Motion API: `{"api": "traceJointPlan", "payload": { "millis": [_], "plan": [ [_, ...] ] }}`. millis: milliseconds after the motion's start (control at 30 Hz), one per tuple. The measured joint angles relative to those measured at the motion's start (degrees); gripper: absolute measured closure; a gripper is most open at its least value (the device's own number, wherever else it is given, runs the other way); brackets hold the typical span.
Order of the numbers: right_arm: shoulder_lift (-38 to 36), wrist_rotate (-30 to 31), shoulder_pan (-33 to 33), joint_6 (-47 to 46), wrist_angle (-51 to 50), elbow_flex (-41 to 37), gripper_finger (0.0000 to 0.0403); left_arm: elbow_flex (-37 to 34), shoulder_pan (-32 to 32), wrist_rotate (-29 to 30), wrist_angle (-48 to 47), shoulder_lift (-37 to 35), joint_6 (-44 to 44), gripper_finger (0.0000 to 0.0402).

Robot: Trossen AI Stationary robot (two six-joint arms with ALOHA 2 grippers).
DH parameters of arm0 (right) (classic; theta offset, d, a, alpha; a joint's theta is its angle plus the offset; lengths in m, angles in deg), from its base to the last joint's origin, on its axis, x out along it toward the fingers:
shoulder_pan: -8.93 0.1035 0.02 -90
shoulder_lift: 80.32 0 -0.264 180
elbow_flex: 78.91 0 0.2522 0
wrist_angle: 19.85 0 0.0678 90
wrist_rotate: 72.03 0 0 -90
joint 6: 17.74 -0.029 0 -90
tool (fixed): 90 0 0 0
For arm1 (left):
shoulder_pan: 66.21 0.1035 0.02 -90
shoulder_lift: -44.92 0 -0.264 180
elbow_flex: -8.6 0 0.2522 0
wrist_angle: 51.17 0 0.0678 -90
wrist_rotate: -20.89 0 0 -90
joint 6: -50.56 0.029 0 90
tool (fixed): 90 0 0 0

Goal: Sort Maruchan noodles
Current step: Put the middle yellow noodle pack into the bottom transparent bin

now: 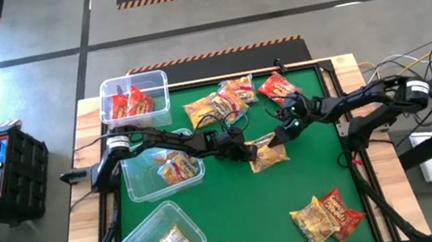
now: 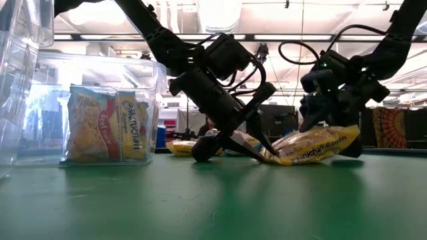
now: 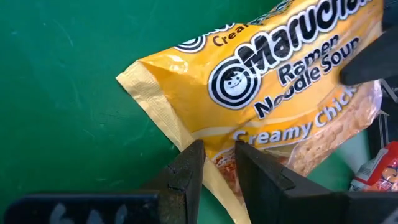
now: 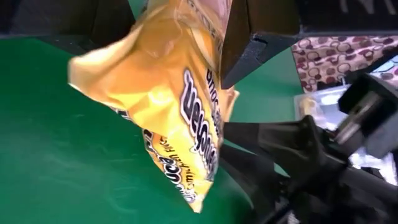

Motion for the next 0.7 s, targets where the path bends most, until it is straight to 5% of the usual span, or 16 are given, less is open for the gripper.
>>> {"api": "traceJointPlan", "payload": {
  "millis": [300, 700],
  "plan": [
    [2.2, 0.4, 1.7, 0.4, -0.4, 1.0, 0.0226, 0.0, 0.0, 0.1, 0.4, 0.0, -0.4, 0.0318],
    [1.7, -3.4, 2.1, 1.7, -0.5, 1.3, 0.0289, 5.9, -0.1, -0.4, -5.7, -0.8, 7.7, 0.0318]
  ]
}}
